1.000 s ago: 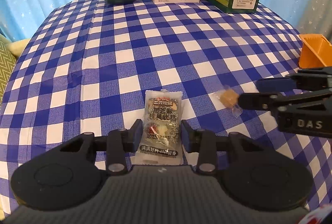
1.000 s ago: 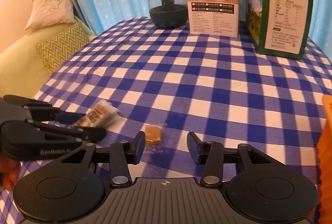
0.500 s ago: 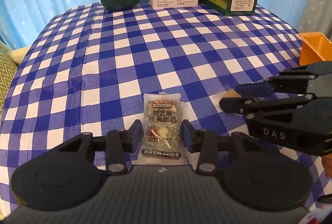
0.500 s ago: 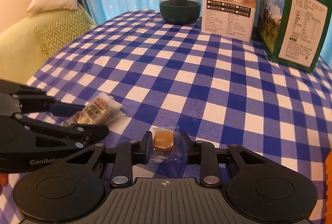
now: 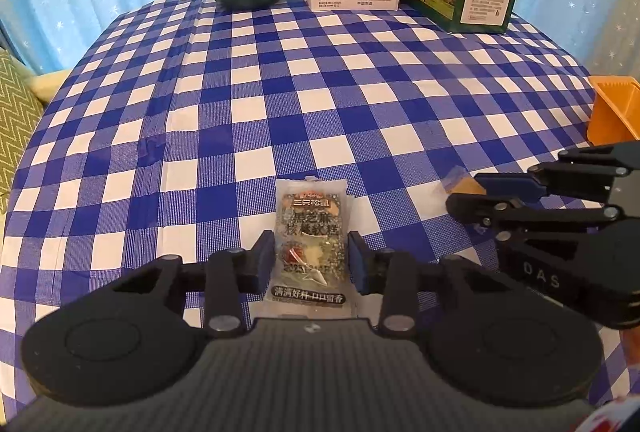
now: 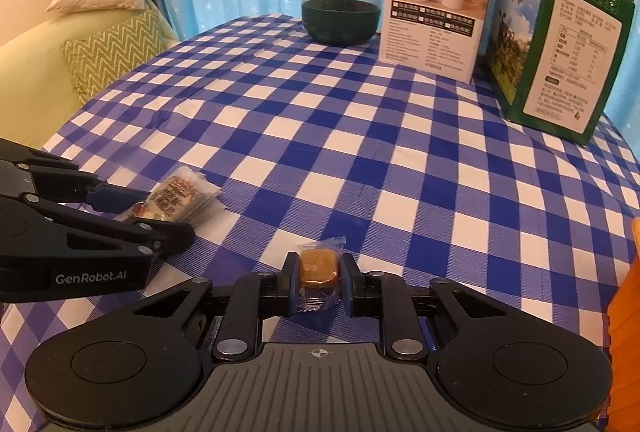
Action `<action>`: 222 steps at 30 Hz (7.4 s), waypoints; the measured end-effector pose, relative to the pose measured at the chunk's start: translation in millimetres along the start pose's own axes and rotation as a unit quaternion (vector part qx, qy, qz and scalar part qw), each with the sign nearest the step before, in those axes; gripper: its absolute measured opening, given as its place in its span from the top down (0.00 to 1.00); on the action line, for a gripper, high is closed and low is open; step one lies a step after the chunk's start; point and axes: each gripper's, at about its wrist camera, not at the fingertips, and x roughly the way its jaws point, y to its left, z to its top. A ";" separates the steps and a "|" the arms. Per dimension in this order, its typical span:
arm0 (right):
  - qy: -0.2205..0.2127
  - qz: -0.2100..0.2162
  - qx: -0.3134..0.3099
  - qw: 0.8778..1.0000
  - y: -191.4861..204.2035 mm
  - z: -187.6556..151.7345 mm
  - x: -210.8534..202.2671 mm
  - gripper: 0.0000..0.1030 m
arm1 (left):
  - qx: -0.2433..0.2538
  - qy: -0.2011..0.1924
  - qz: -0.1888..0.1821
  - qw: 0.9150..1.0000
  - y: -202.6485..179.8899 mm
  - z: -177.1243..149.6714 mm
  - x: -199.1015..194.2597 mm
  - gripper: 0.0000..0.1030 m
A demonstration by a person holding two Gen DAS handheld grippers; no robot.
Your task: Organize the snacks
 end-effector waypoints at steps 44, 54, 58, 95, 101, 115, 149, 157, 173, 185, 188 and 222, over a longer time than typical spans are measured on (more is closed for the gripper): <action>-0.057 -0.053 0.116 0.990 -36.6 -87.2 -193.9 0.79 | -0.016 -0.080 -0.085 0.993 -120.4 -45.9 -140.3 0.67; -0.062 -0.088 0.156 0.982 -48.9 -137.7 -268.4 0.79 | -0.017 -0.080 -0.115 0.990 -176.4 -82.1 -183.9 0.67; -0.066 -0.104 0.162 0.979 -57.2 -151.8 -291.0 0.79 | -0.013 -0.080 -0.121 0.989 -197.0 -92.1 -197.3 0.67; -0.094 -0.175 0.200 0.959 -159.9 -154.0 -337.6 0.79 | 0.023 -0.071 -0.172 0.982 -310.2 -42.0 -176.0 0.67; -0.086 -0.171 0.192 0.963 -180.8 -141.3 -317.4 0.79 | 0.020 -0.066 -0.164 0.984 -316.4 -22.1 -154.2 0.67; -0.055 -0.128 0.170 0.976 -225.2 -100.2 -252.5 0.79 | -0.002 -0.049 -0.146 0.988 -320.6 32.7 -93.6 0.67; -0.032 -0.101 0.188 0.976 -262.3 -67.9 -199.7 0.79 | 0.014 -0.051 -0.117 0.992 -307.4 56.7 -47.9 0.54; -0.037 -0.093 0.198 0.975 -264.1 -61.4 -194.2 0.79 | 0.014 -0.049 -0.116 0.992 -305.9 55.4 -46.1 0.54; -0.061 -0.077 0.228 0.969 -270.4 -69.9 -199.2 0.32 | 0.003 -0.065 -0.094 0.993 -288.1 45.7 -51.9 0.24; -0.041 -0.094 0.214 0.971 -259.4 -78.3 -223.1 0.32 | 0.015 -0.070 -0.075 0.995 -284.0 32.8 -73.0 0.09; -0.040 -0.096 0.213 0.972 -253.3 -79.7 -234.8 0.32 | 0.017 -0.072 -0.071 0.995 -283.4 28.9 -84.2 0.05; -0.048 -0.123 0.221 0.966 -135.0 -144.3 -372.3 0.31 | -0.002 -0.111 -0.062 0.992 -281.8 -79.3 -240.5 0.00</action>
